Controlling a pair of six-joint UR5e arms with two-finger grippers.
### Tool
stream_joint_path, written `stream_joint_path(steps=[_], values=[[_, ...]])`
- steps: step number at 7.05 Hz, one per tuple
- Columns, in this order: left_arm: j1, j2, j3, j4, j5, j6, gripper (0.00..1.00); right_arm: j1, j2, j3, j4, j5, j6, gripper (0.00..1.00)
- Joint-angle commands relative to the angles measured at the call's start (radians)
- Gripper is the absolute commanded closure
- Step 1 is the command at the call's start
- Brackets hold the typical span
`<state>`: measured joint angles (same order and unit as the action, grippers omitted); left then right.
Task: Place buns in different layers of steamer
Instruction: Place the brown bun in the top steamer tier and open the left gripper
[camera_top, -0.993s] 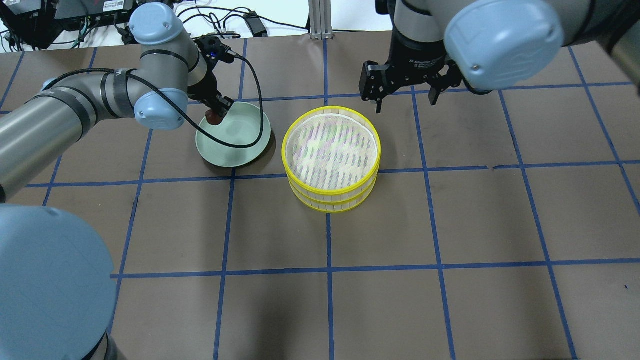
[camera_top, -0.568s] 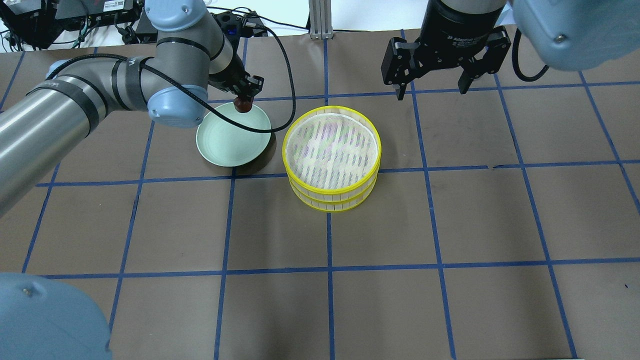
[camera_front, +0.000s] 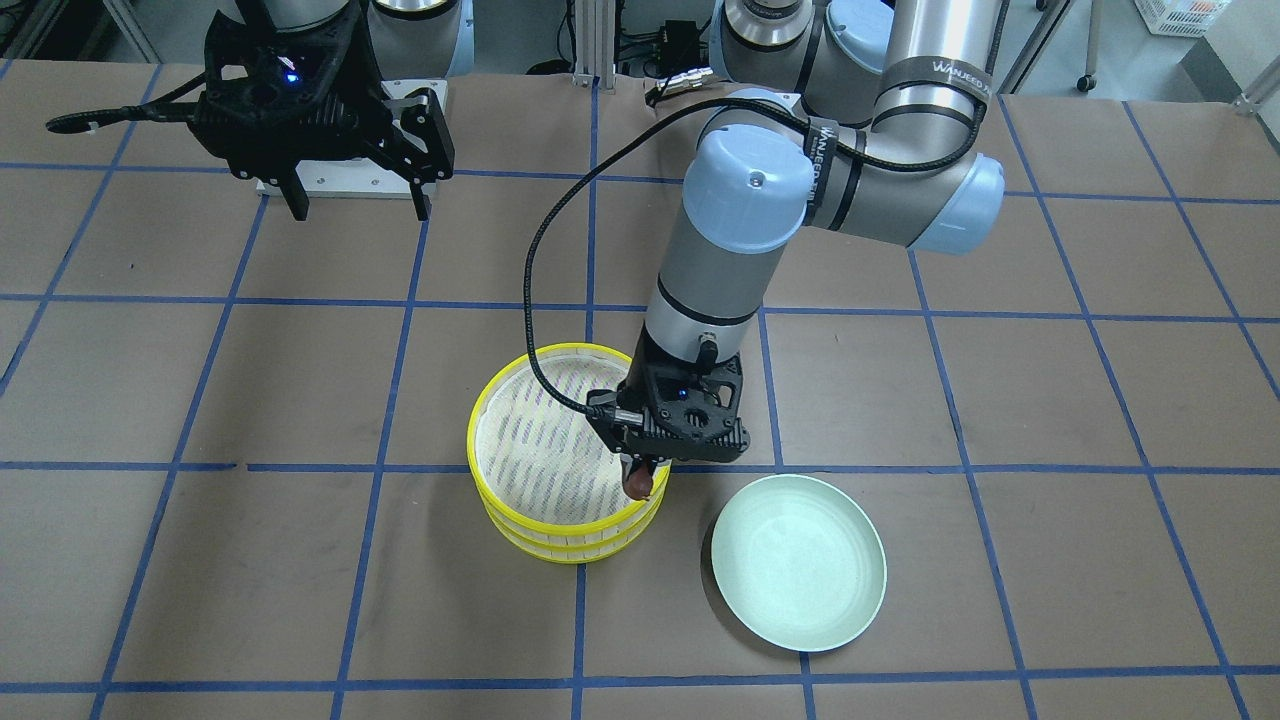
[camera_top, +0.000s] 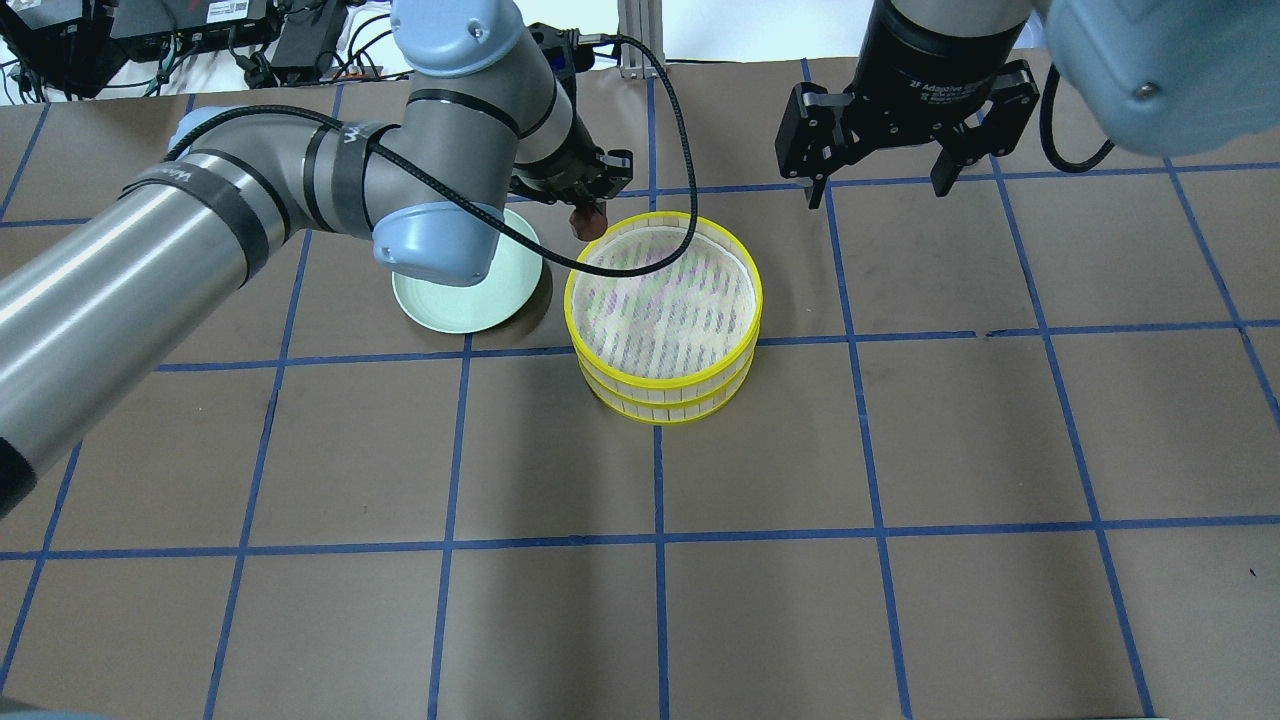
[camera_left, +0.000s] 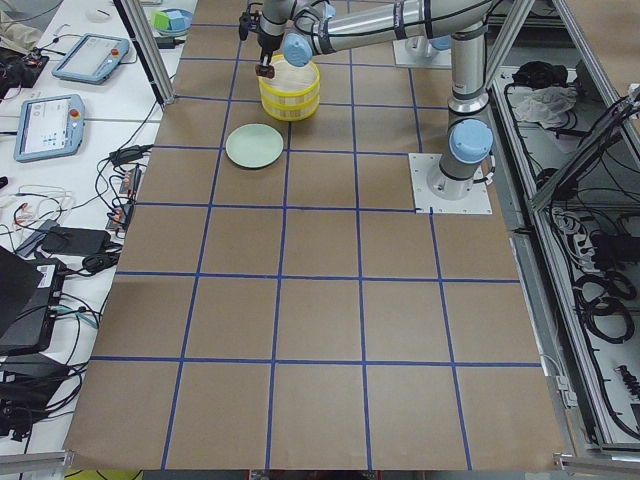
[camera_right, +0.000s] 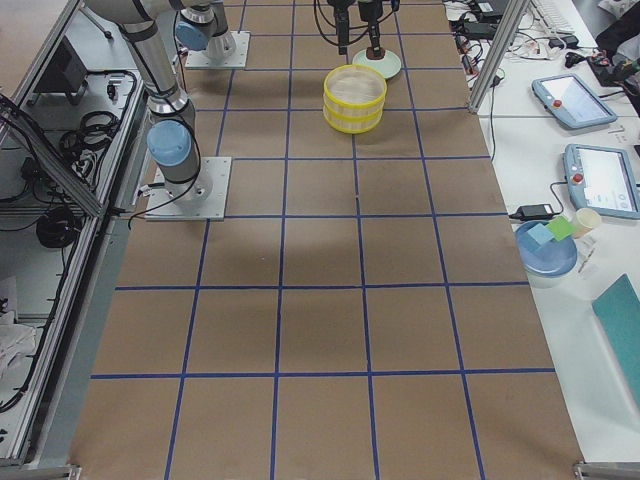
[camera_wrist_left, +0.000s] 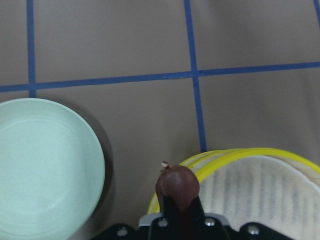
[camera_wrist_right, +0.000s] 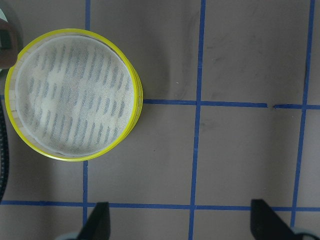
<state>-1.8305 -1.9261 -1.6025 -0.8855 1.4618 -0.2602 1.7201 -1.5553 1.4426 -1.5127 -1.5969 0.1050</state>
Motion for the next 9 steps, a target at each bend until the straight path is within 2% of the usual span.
stream_joint_path(steps=[1,2,3,5,7,9], values=[[-0.056,-0.007,-0.01,0.0,-0.029,-0.088,1.0,0.0,-0.011,0.016,-0.01,0.0,-0.001,0.01],[-0.064,-0.01,-0.011,-0.006,-0.029,-0.099,0.59,0.0,-0.011,0.016,-0.011,0.0,-0.002,0.01],[-0.064,-0.01,-0.011,-0.007,-0.047,-0.097,0.01,0.0,-0.012,0.016,-0.011,0.0,-0.002,0.01],[-0.062,0.004,-0.001,-0.091,-0.043,-0.085,0.0,0.0,-0.011,0.016,-0.009,0.0,-0.004,0.01],[-0.056,0.019,0.007,-0.119,-0.043,-0.08,0.0,0.0,-0.012,0.016,-0.007,0.0,-0.004,0.0],[0.009,0.042,0.012,-0.159,-0.043,0.036,0.0,0.0,-0.011,0.016,-0.009,0.0,-0.002,0.01]])
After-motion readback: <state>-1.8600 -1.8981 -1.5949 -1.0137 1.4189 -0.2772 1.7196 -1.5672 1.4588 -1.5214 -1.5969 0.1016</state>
